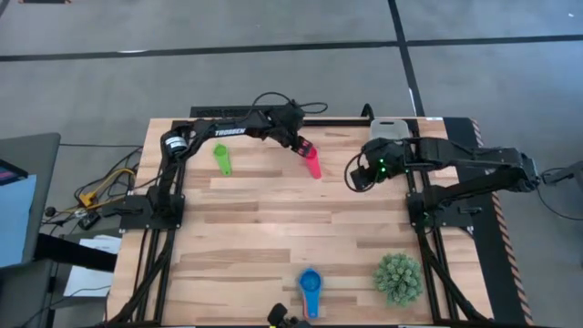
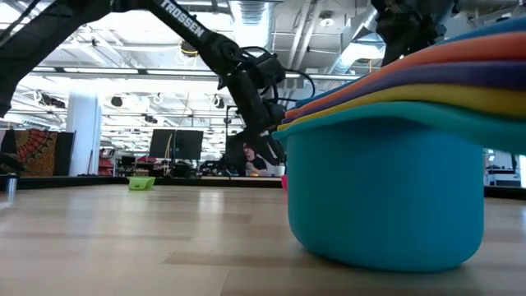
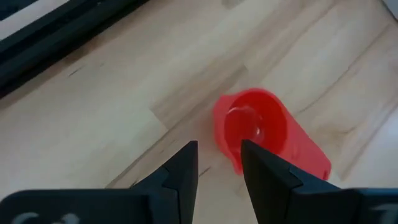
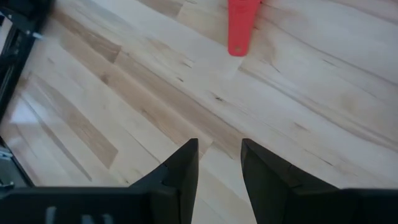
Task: Nest measuring cups in basket
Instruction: Stack the red measuring cup on top of the blue of measuring cup
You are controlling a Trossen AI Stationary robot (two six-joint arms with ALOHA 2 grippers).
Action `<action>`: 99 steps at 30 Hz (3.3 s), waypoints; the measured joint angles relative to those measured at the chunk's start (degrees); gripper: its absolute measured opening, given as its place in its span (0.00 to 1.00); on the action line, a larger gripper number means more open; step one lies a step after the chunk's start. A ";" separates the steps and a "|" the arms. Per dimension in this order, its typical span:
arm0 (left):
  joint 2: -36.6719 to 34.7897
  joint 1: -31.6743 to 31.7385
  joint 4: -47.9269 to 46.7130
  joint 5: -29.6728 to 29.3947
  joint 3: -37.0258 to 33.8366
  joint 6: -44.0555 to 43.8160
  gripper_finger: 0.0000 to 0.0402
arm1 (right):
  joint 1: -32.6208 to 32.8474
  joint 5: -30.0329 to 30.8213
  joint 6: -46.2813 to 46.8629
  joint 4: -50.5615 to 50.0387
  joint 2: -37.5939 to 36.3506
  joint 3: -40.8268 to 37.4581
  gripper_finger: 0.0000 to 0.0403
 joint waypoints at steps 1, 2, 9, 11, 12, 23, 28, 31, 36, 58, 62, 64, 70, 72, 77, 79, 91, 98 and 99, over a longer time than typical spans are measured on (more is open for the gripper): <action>0.00 0.08 0.63 0.48 -0.05 0.36 0.27 | -0.52 -0.21 0.00 0.01 0.00 0.00 0.36; 0.00 0.17 1.25 0.86 -0.05 0.53 0.27 | -0.96 -0.42 0.03 0.21 -0.03 0.00 0.36; 3.59 0.33 3.52 4.39 -0.09 -0.35 0.27 | -3.33 -1.54 0.61 0.24 -0.03 0.00 0.36; 3.91 0.25 1.56 4.48 -0.13 -1.45 0.27 | -3.42 -1.72 1.18 0.24 -0.04 0.00 0.36; 3.82 0.16 1.87 4.12 -0.16 -1.52 0.27 | -3.45 -1.72 1.80 0.24 -0.04 0.00 0.36; 3.58 0.04 1.05 3.50 -0.03 -1.47 0.26 | -3.23 -1.72 4.97 0.49 -0.04 0.00 0.34; 4.26 0.04 -0.55 3.07 -0.04 -1.43 0.22 | -3.23 -1.72 6.30 0.49 -0.02 0.00 0.35; 4.28 0.04 -0.37 3.03 -0.03 -1.40 0.20 | -3.25 -1.36 6.45 0.49 0.46 0.04 0.34; 4.28 0.04 -0.54 2.98 -0.01 -0.33 0.20 | -3.23 -1.26 6.58 2.06 4.57 0.07 0.34; 4.02 0.57 -10.76 3.59 0.08 5.35 0.02 | -2.56 -0.12 9.26 9.64 7.39 0.04 0.32; 2.71 0.54 -14.89 3.37 0.05 5.95 0.01 | -1.97 0.03 9.38 9.61 7.39 0.04 0.32; 1.78 0.24 -16.61 2.94 -0.07 5.59 0.01 | -1.54 0.03 9.01 9.58 7.39 0.04 0.32; -2.66 -3.49 -19.46 -1.04 -0.07 1.31 0.01 | 0.50 0.03 5.56 9.00 7.00 0.04 0.32; -4.02 -5.65 -20.56 -2.20 -0.07 -1.40 0.01 | 1.70 0.04 4.59 8.61 6.20 0.04 0.32; -7.40 -12.71 -21.16 -3.42 -0.05 -11.58 0.01 | 5.28 0.30 3.32 3.93 2.07 0.02 0.31; -8.26 -16.38 -21.22 -4.72 -0.05 -16.18 0.01 | 7.50 1.56 3.37 1.17 -0.28 0.02 0.31; -9.33 -39.29 -19.79 -10.27 -0.05 -46.21 0.00 | 24.26 9.53 9.09 -9.67 -9.86 0.04 0.30; -9.33 -48.11 -15.61 -11.48 0.50 -52.71 0.00 | 29.71 10.68 10.18 -9.76 -9.10 0.04 0.30; -9.32 -49.01 -14.69 -11.81 0.50 -53.15 0.00 | 30.32 10.68 10.60 -9.85 -8.76 0.04 0.30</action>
